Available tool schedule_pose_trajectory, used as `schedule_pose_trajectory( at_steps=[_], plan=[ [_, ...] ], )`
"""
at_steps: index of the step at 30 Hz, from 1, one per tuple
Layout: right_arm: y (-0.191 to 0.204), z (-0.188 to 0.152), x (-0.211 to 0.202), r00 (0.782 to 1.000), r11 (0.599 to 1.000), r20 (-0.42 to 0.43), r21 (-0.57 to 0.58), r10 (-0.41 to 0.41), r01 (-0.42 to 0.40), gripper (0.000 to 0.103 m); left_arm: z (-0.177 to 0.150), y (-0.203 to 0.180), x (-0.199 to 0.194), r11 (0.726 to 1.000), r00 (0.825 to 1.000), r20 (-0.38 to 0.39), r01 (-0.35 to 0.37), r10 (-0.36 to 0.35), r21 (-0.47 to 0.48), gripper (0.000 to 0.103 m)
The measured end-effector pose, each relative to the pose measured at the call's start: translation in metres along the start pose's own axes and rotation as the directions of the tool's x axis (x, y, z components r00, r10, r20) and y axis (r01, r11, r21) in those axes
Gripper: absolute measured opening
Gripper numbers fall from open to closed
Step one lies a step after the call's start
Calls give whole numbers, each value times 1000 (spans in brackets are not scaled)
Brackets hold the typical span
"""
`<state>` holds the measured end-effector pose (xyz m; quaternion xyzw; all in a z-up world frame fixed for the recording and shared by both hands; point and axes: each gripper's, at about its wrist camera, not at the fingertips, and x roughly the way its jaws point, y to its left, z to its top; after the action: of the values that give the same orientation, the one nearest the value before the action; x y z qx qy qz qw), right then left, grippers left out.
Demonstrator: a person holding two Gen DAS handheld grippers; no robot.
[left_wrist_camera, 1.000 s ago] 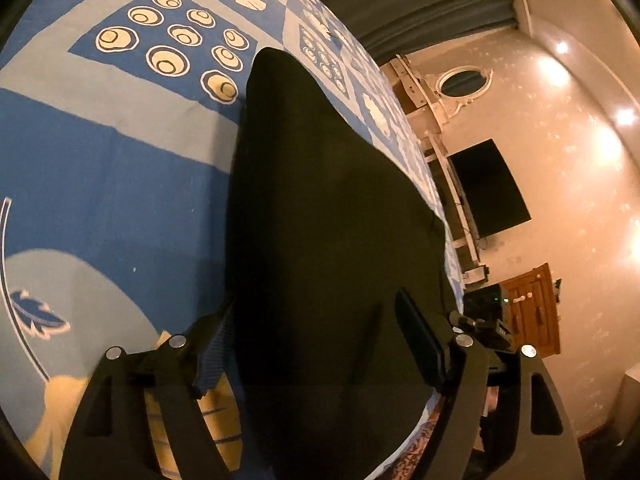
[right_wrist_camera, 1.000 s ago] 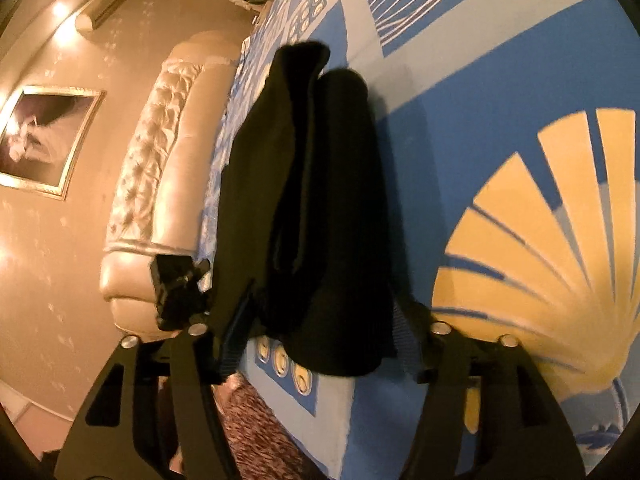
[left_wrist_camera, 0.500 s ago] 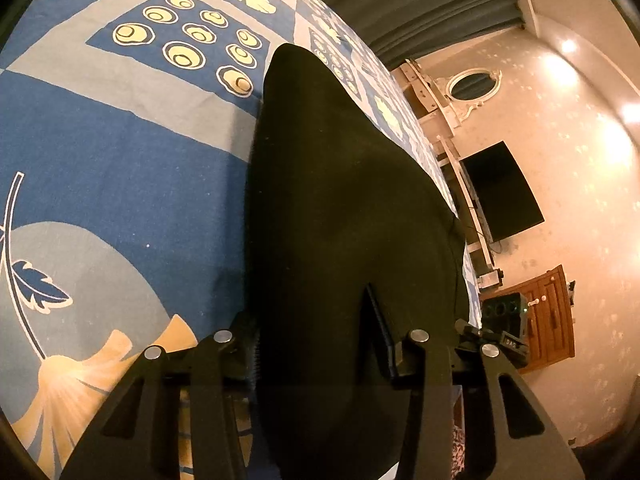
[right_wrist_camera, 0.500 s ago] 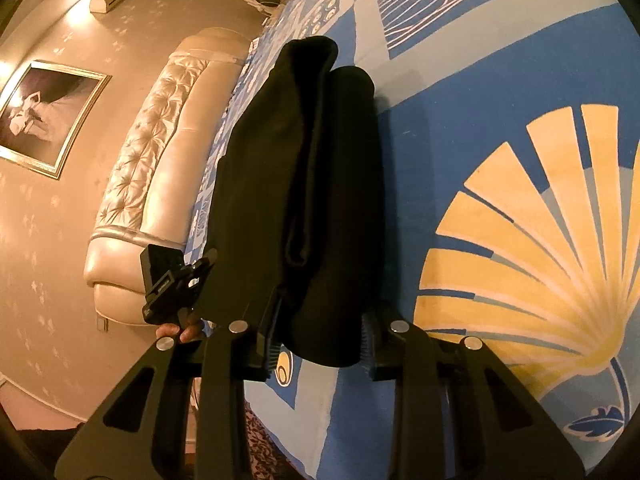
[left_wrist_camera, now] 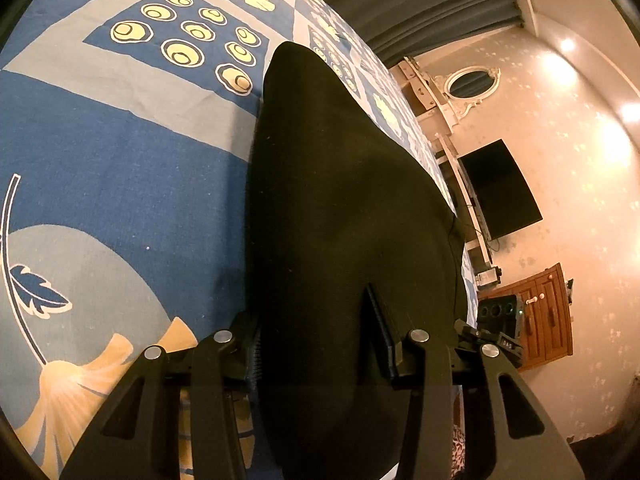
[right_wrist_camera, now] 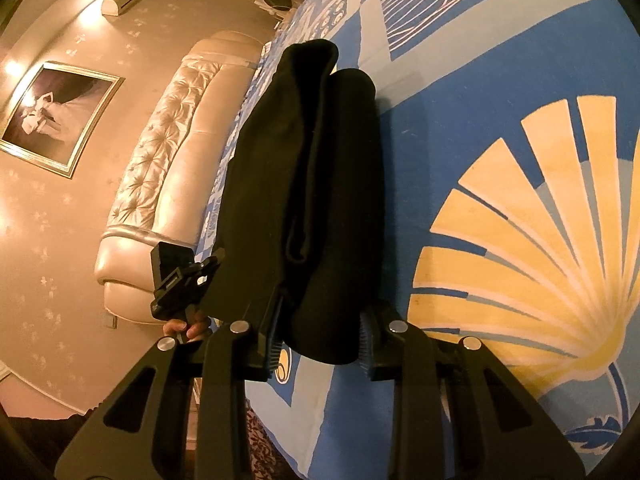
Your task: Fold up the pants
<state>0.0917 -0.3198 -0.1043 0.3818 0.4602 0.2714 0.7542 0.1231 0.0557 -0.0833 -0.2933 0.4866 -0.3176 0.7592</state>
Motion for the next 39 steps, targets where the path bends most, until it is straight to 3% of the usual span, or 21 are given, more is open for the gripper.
schedule_pose_trajectory(
  at_steps=[11,16,22,29,32,35,39],
  plan=[
    [-9,-1,-5,1000,1000,5,7,28,-28,30,1,2,0,1000,1000,-2,18,-18,-14,48],
    [-5,-2,-15,999,999,16,-10,-36,36,40,0,-1,-1,999,999,18,30,-30,-28,55],
    [3,-11,-27,988,989,29,-22,-149,149,51,-6,-11,-2,1000,999,36,24,-25,18,69],
    [13,-22,-34,966,966,50,-28,-256,257,59,-6,-11,-6,1000,999,52,2,-3,10,71],
    [17,-27,-34,950,951,67,-31,-305,308,61,-16,-17,-13,998,996,66,-59,57,28,74],
    [25,-36,-32,922,923,86,-57,-376,382,62,-30,-29,-22,982,981,85,-178,172,69,75],
    [40,-47,-25,878,872,116,-111,-464,476,71,-56,-47,-37,937,935,163,-333,314,105,80]
  ],
)
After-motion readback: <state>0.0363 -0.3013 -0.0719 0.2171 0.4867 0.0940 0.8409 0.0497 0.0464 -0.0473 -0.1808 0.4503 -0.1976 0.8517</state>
